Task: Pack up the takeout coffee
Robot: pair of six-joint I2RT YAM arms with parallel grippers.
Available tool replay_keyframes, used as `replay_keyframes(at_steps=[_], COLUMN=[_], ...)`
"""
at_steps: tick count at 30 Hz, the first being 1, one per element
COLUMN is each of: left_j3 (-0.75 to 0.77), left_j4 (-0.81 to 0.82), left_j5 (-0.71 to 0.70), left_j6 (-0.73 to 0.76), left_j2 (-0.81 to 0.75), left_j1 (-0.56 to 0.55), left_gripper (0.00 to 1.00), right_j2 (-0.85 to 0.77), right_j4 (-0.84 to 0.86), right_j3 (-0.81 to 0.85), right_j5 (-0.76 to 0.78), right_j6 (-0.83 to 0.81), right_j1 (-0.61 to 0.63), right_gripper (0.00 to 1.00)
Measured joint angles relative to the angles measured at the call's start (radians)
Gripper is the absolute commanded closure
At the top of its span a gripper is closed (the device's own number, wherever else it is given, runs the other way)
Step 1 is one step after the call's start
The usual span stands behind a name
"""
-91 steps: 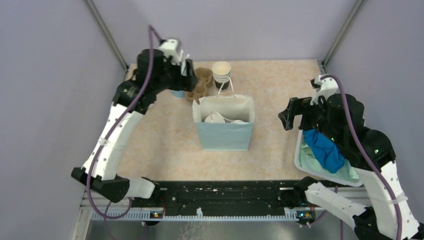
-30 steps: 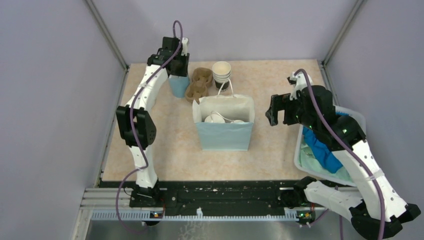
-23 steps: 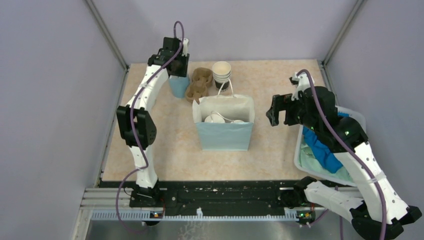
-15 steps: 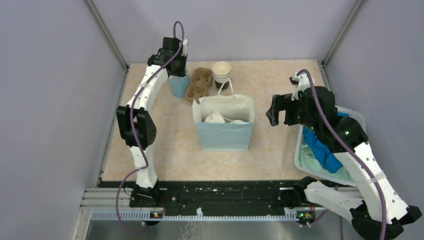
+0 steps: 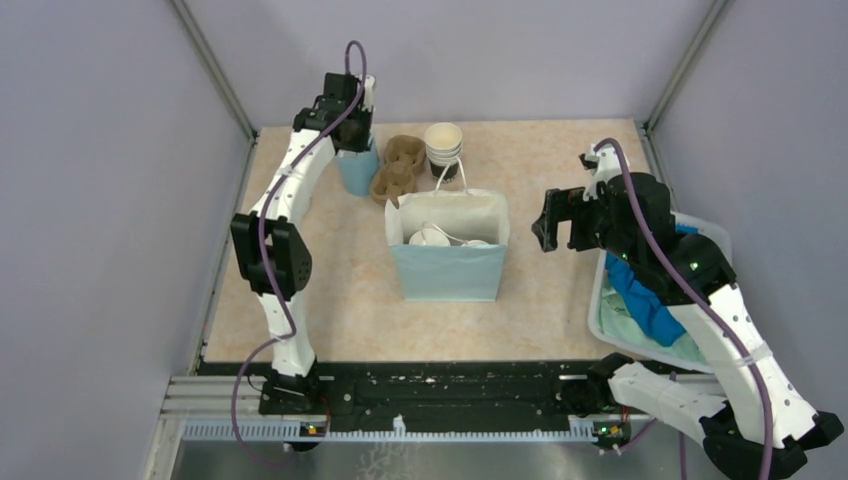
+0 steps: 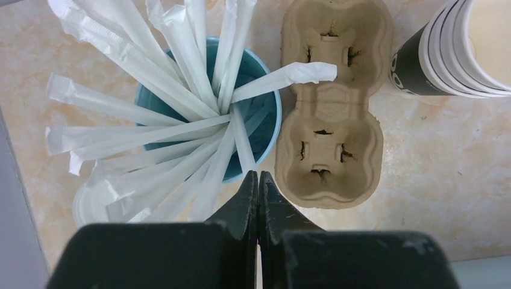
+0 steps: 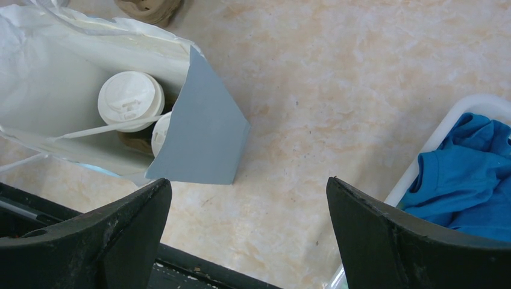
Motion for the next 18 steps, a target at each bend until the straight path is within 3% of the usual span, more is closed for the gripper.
replay_keyframes(at_steps=[8,18], left_j3=[0.017,0.03], left_j4=[-0.071,-0.18], left_j5=[0.009,0.113], left_j6=[-0.04,-0.099], left_j2=[-0.129,-0.539], left_j1=[0.0,-0.002], left_gripper=[1.0,1.0], right_j2=[-0.002,-0.038], right_j4=[-0.001,-0.032], right_j3=[0.008,0.055], right_j5=[-0.001,-0.021], right_j6=[0.001,0.019], right_j1=[0.0,0.0], right_gripper=[0.01,0.01])
